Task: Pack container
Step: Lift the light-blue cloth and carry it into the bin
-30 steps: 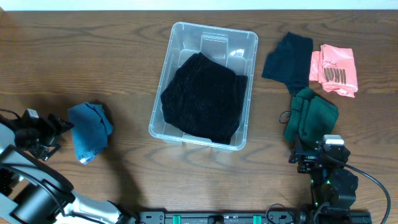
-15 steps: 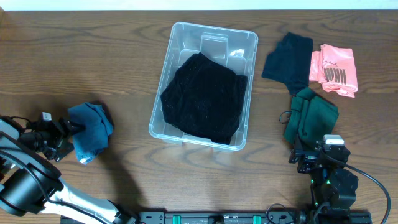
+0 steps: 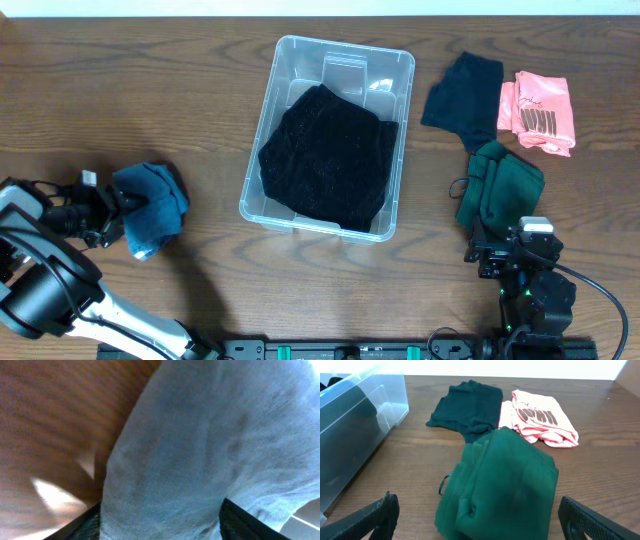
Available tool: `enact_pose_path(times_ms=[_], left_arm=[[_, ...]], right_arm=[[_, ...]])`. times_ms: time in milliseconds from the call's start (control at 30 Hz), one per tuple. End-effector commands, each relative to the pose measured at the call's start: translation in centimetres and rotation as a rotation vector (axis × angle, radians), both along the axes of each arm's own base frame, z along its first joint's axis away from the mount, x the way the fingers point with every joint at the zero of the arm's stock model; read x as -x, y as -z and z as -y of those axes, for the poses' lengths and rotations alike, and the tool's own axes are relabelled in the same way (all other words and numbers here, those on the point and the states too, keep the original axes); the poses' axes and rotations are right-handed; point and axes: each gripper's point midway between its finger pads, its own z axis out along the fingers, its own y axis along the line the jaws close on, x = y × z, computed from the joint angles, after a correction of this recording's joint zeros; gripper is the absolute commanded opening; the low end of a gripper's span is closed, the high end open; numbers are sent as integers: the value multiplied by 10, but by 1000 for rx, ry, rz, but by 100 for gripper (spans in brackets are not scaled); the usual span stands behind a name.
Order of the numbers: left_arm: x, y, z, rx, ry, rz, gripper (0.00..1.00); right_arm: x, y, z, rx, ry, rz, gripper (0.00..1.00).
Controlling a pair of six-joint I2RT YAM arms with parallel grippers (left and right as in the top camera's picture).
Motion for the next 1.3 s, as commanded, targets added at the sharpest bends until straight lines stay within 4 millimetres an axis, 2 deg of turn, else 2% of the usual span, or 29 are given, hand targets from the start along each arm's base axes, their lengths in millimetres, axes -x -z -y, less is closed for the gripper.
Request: enact_pose_path(times_ms=[0,100,200,333,500,600,667,800,1000,1067,1133,1267], left_arm=[[3,12,16,28,43,-30,63],[2,12,17,29,47,-29,52],[2,11,18,34,46,-26,37],[-7,2,24,90,30,33,25],[-23,-22,38,200,36,181,19],[-32,-42,42,268,14,244,9],[-37,-60,45,306,9,304,6],[-47,-110,48,324,4,457,6],[-44,-200,64,243,55,687,6],[-38,-233,82,198,105,757,6],[-32,-254,99,164,150,800,6],[-14,-297,150,100,300,914,6]], right_arm=[[0,1,1,-14,7,0,99],[0,1,1,-14,7,0,99],[0,1,1,-14,7,0,99],[0,1,1,-14,7,0,99],[0,1,1,-14,7,0,99],[0,1,1,-14,7,0,99],[0,1,1,-14,7,0,99],[0,1,1,-14,7,0,99],[0,1,1,-14,7,0,99],[0,1,1,-14,7,0,99],[0,1,1,-14,7,0,99],[0,1,1,-14,7,0,99]])
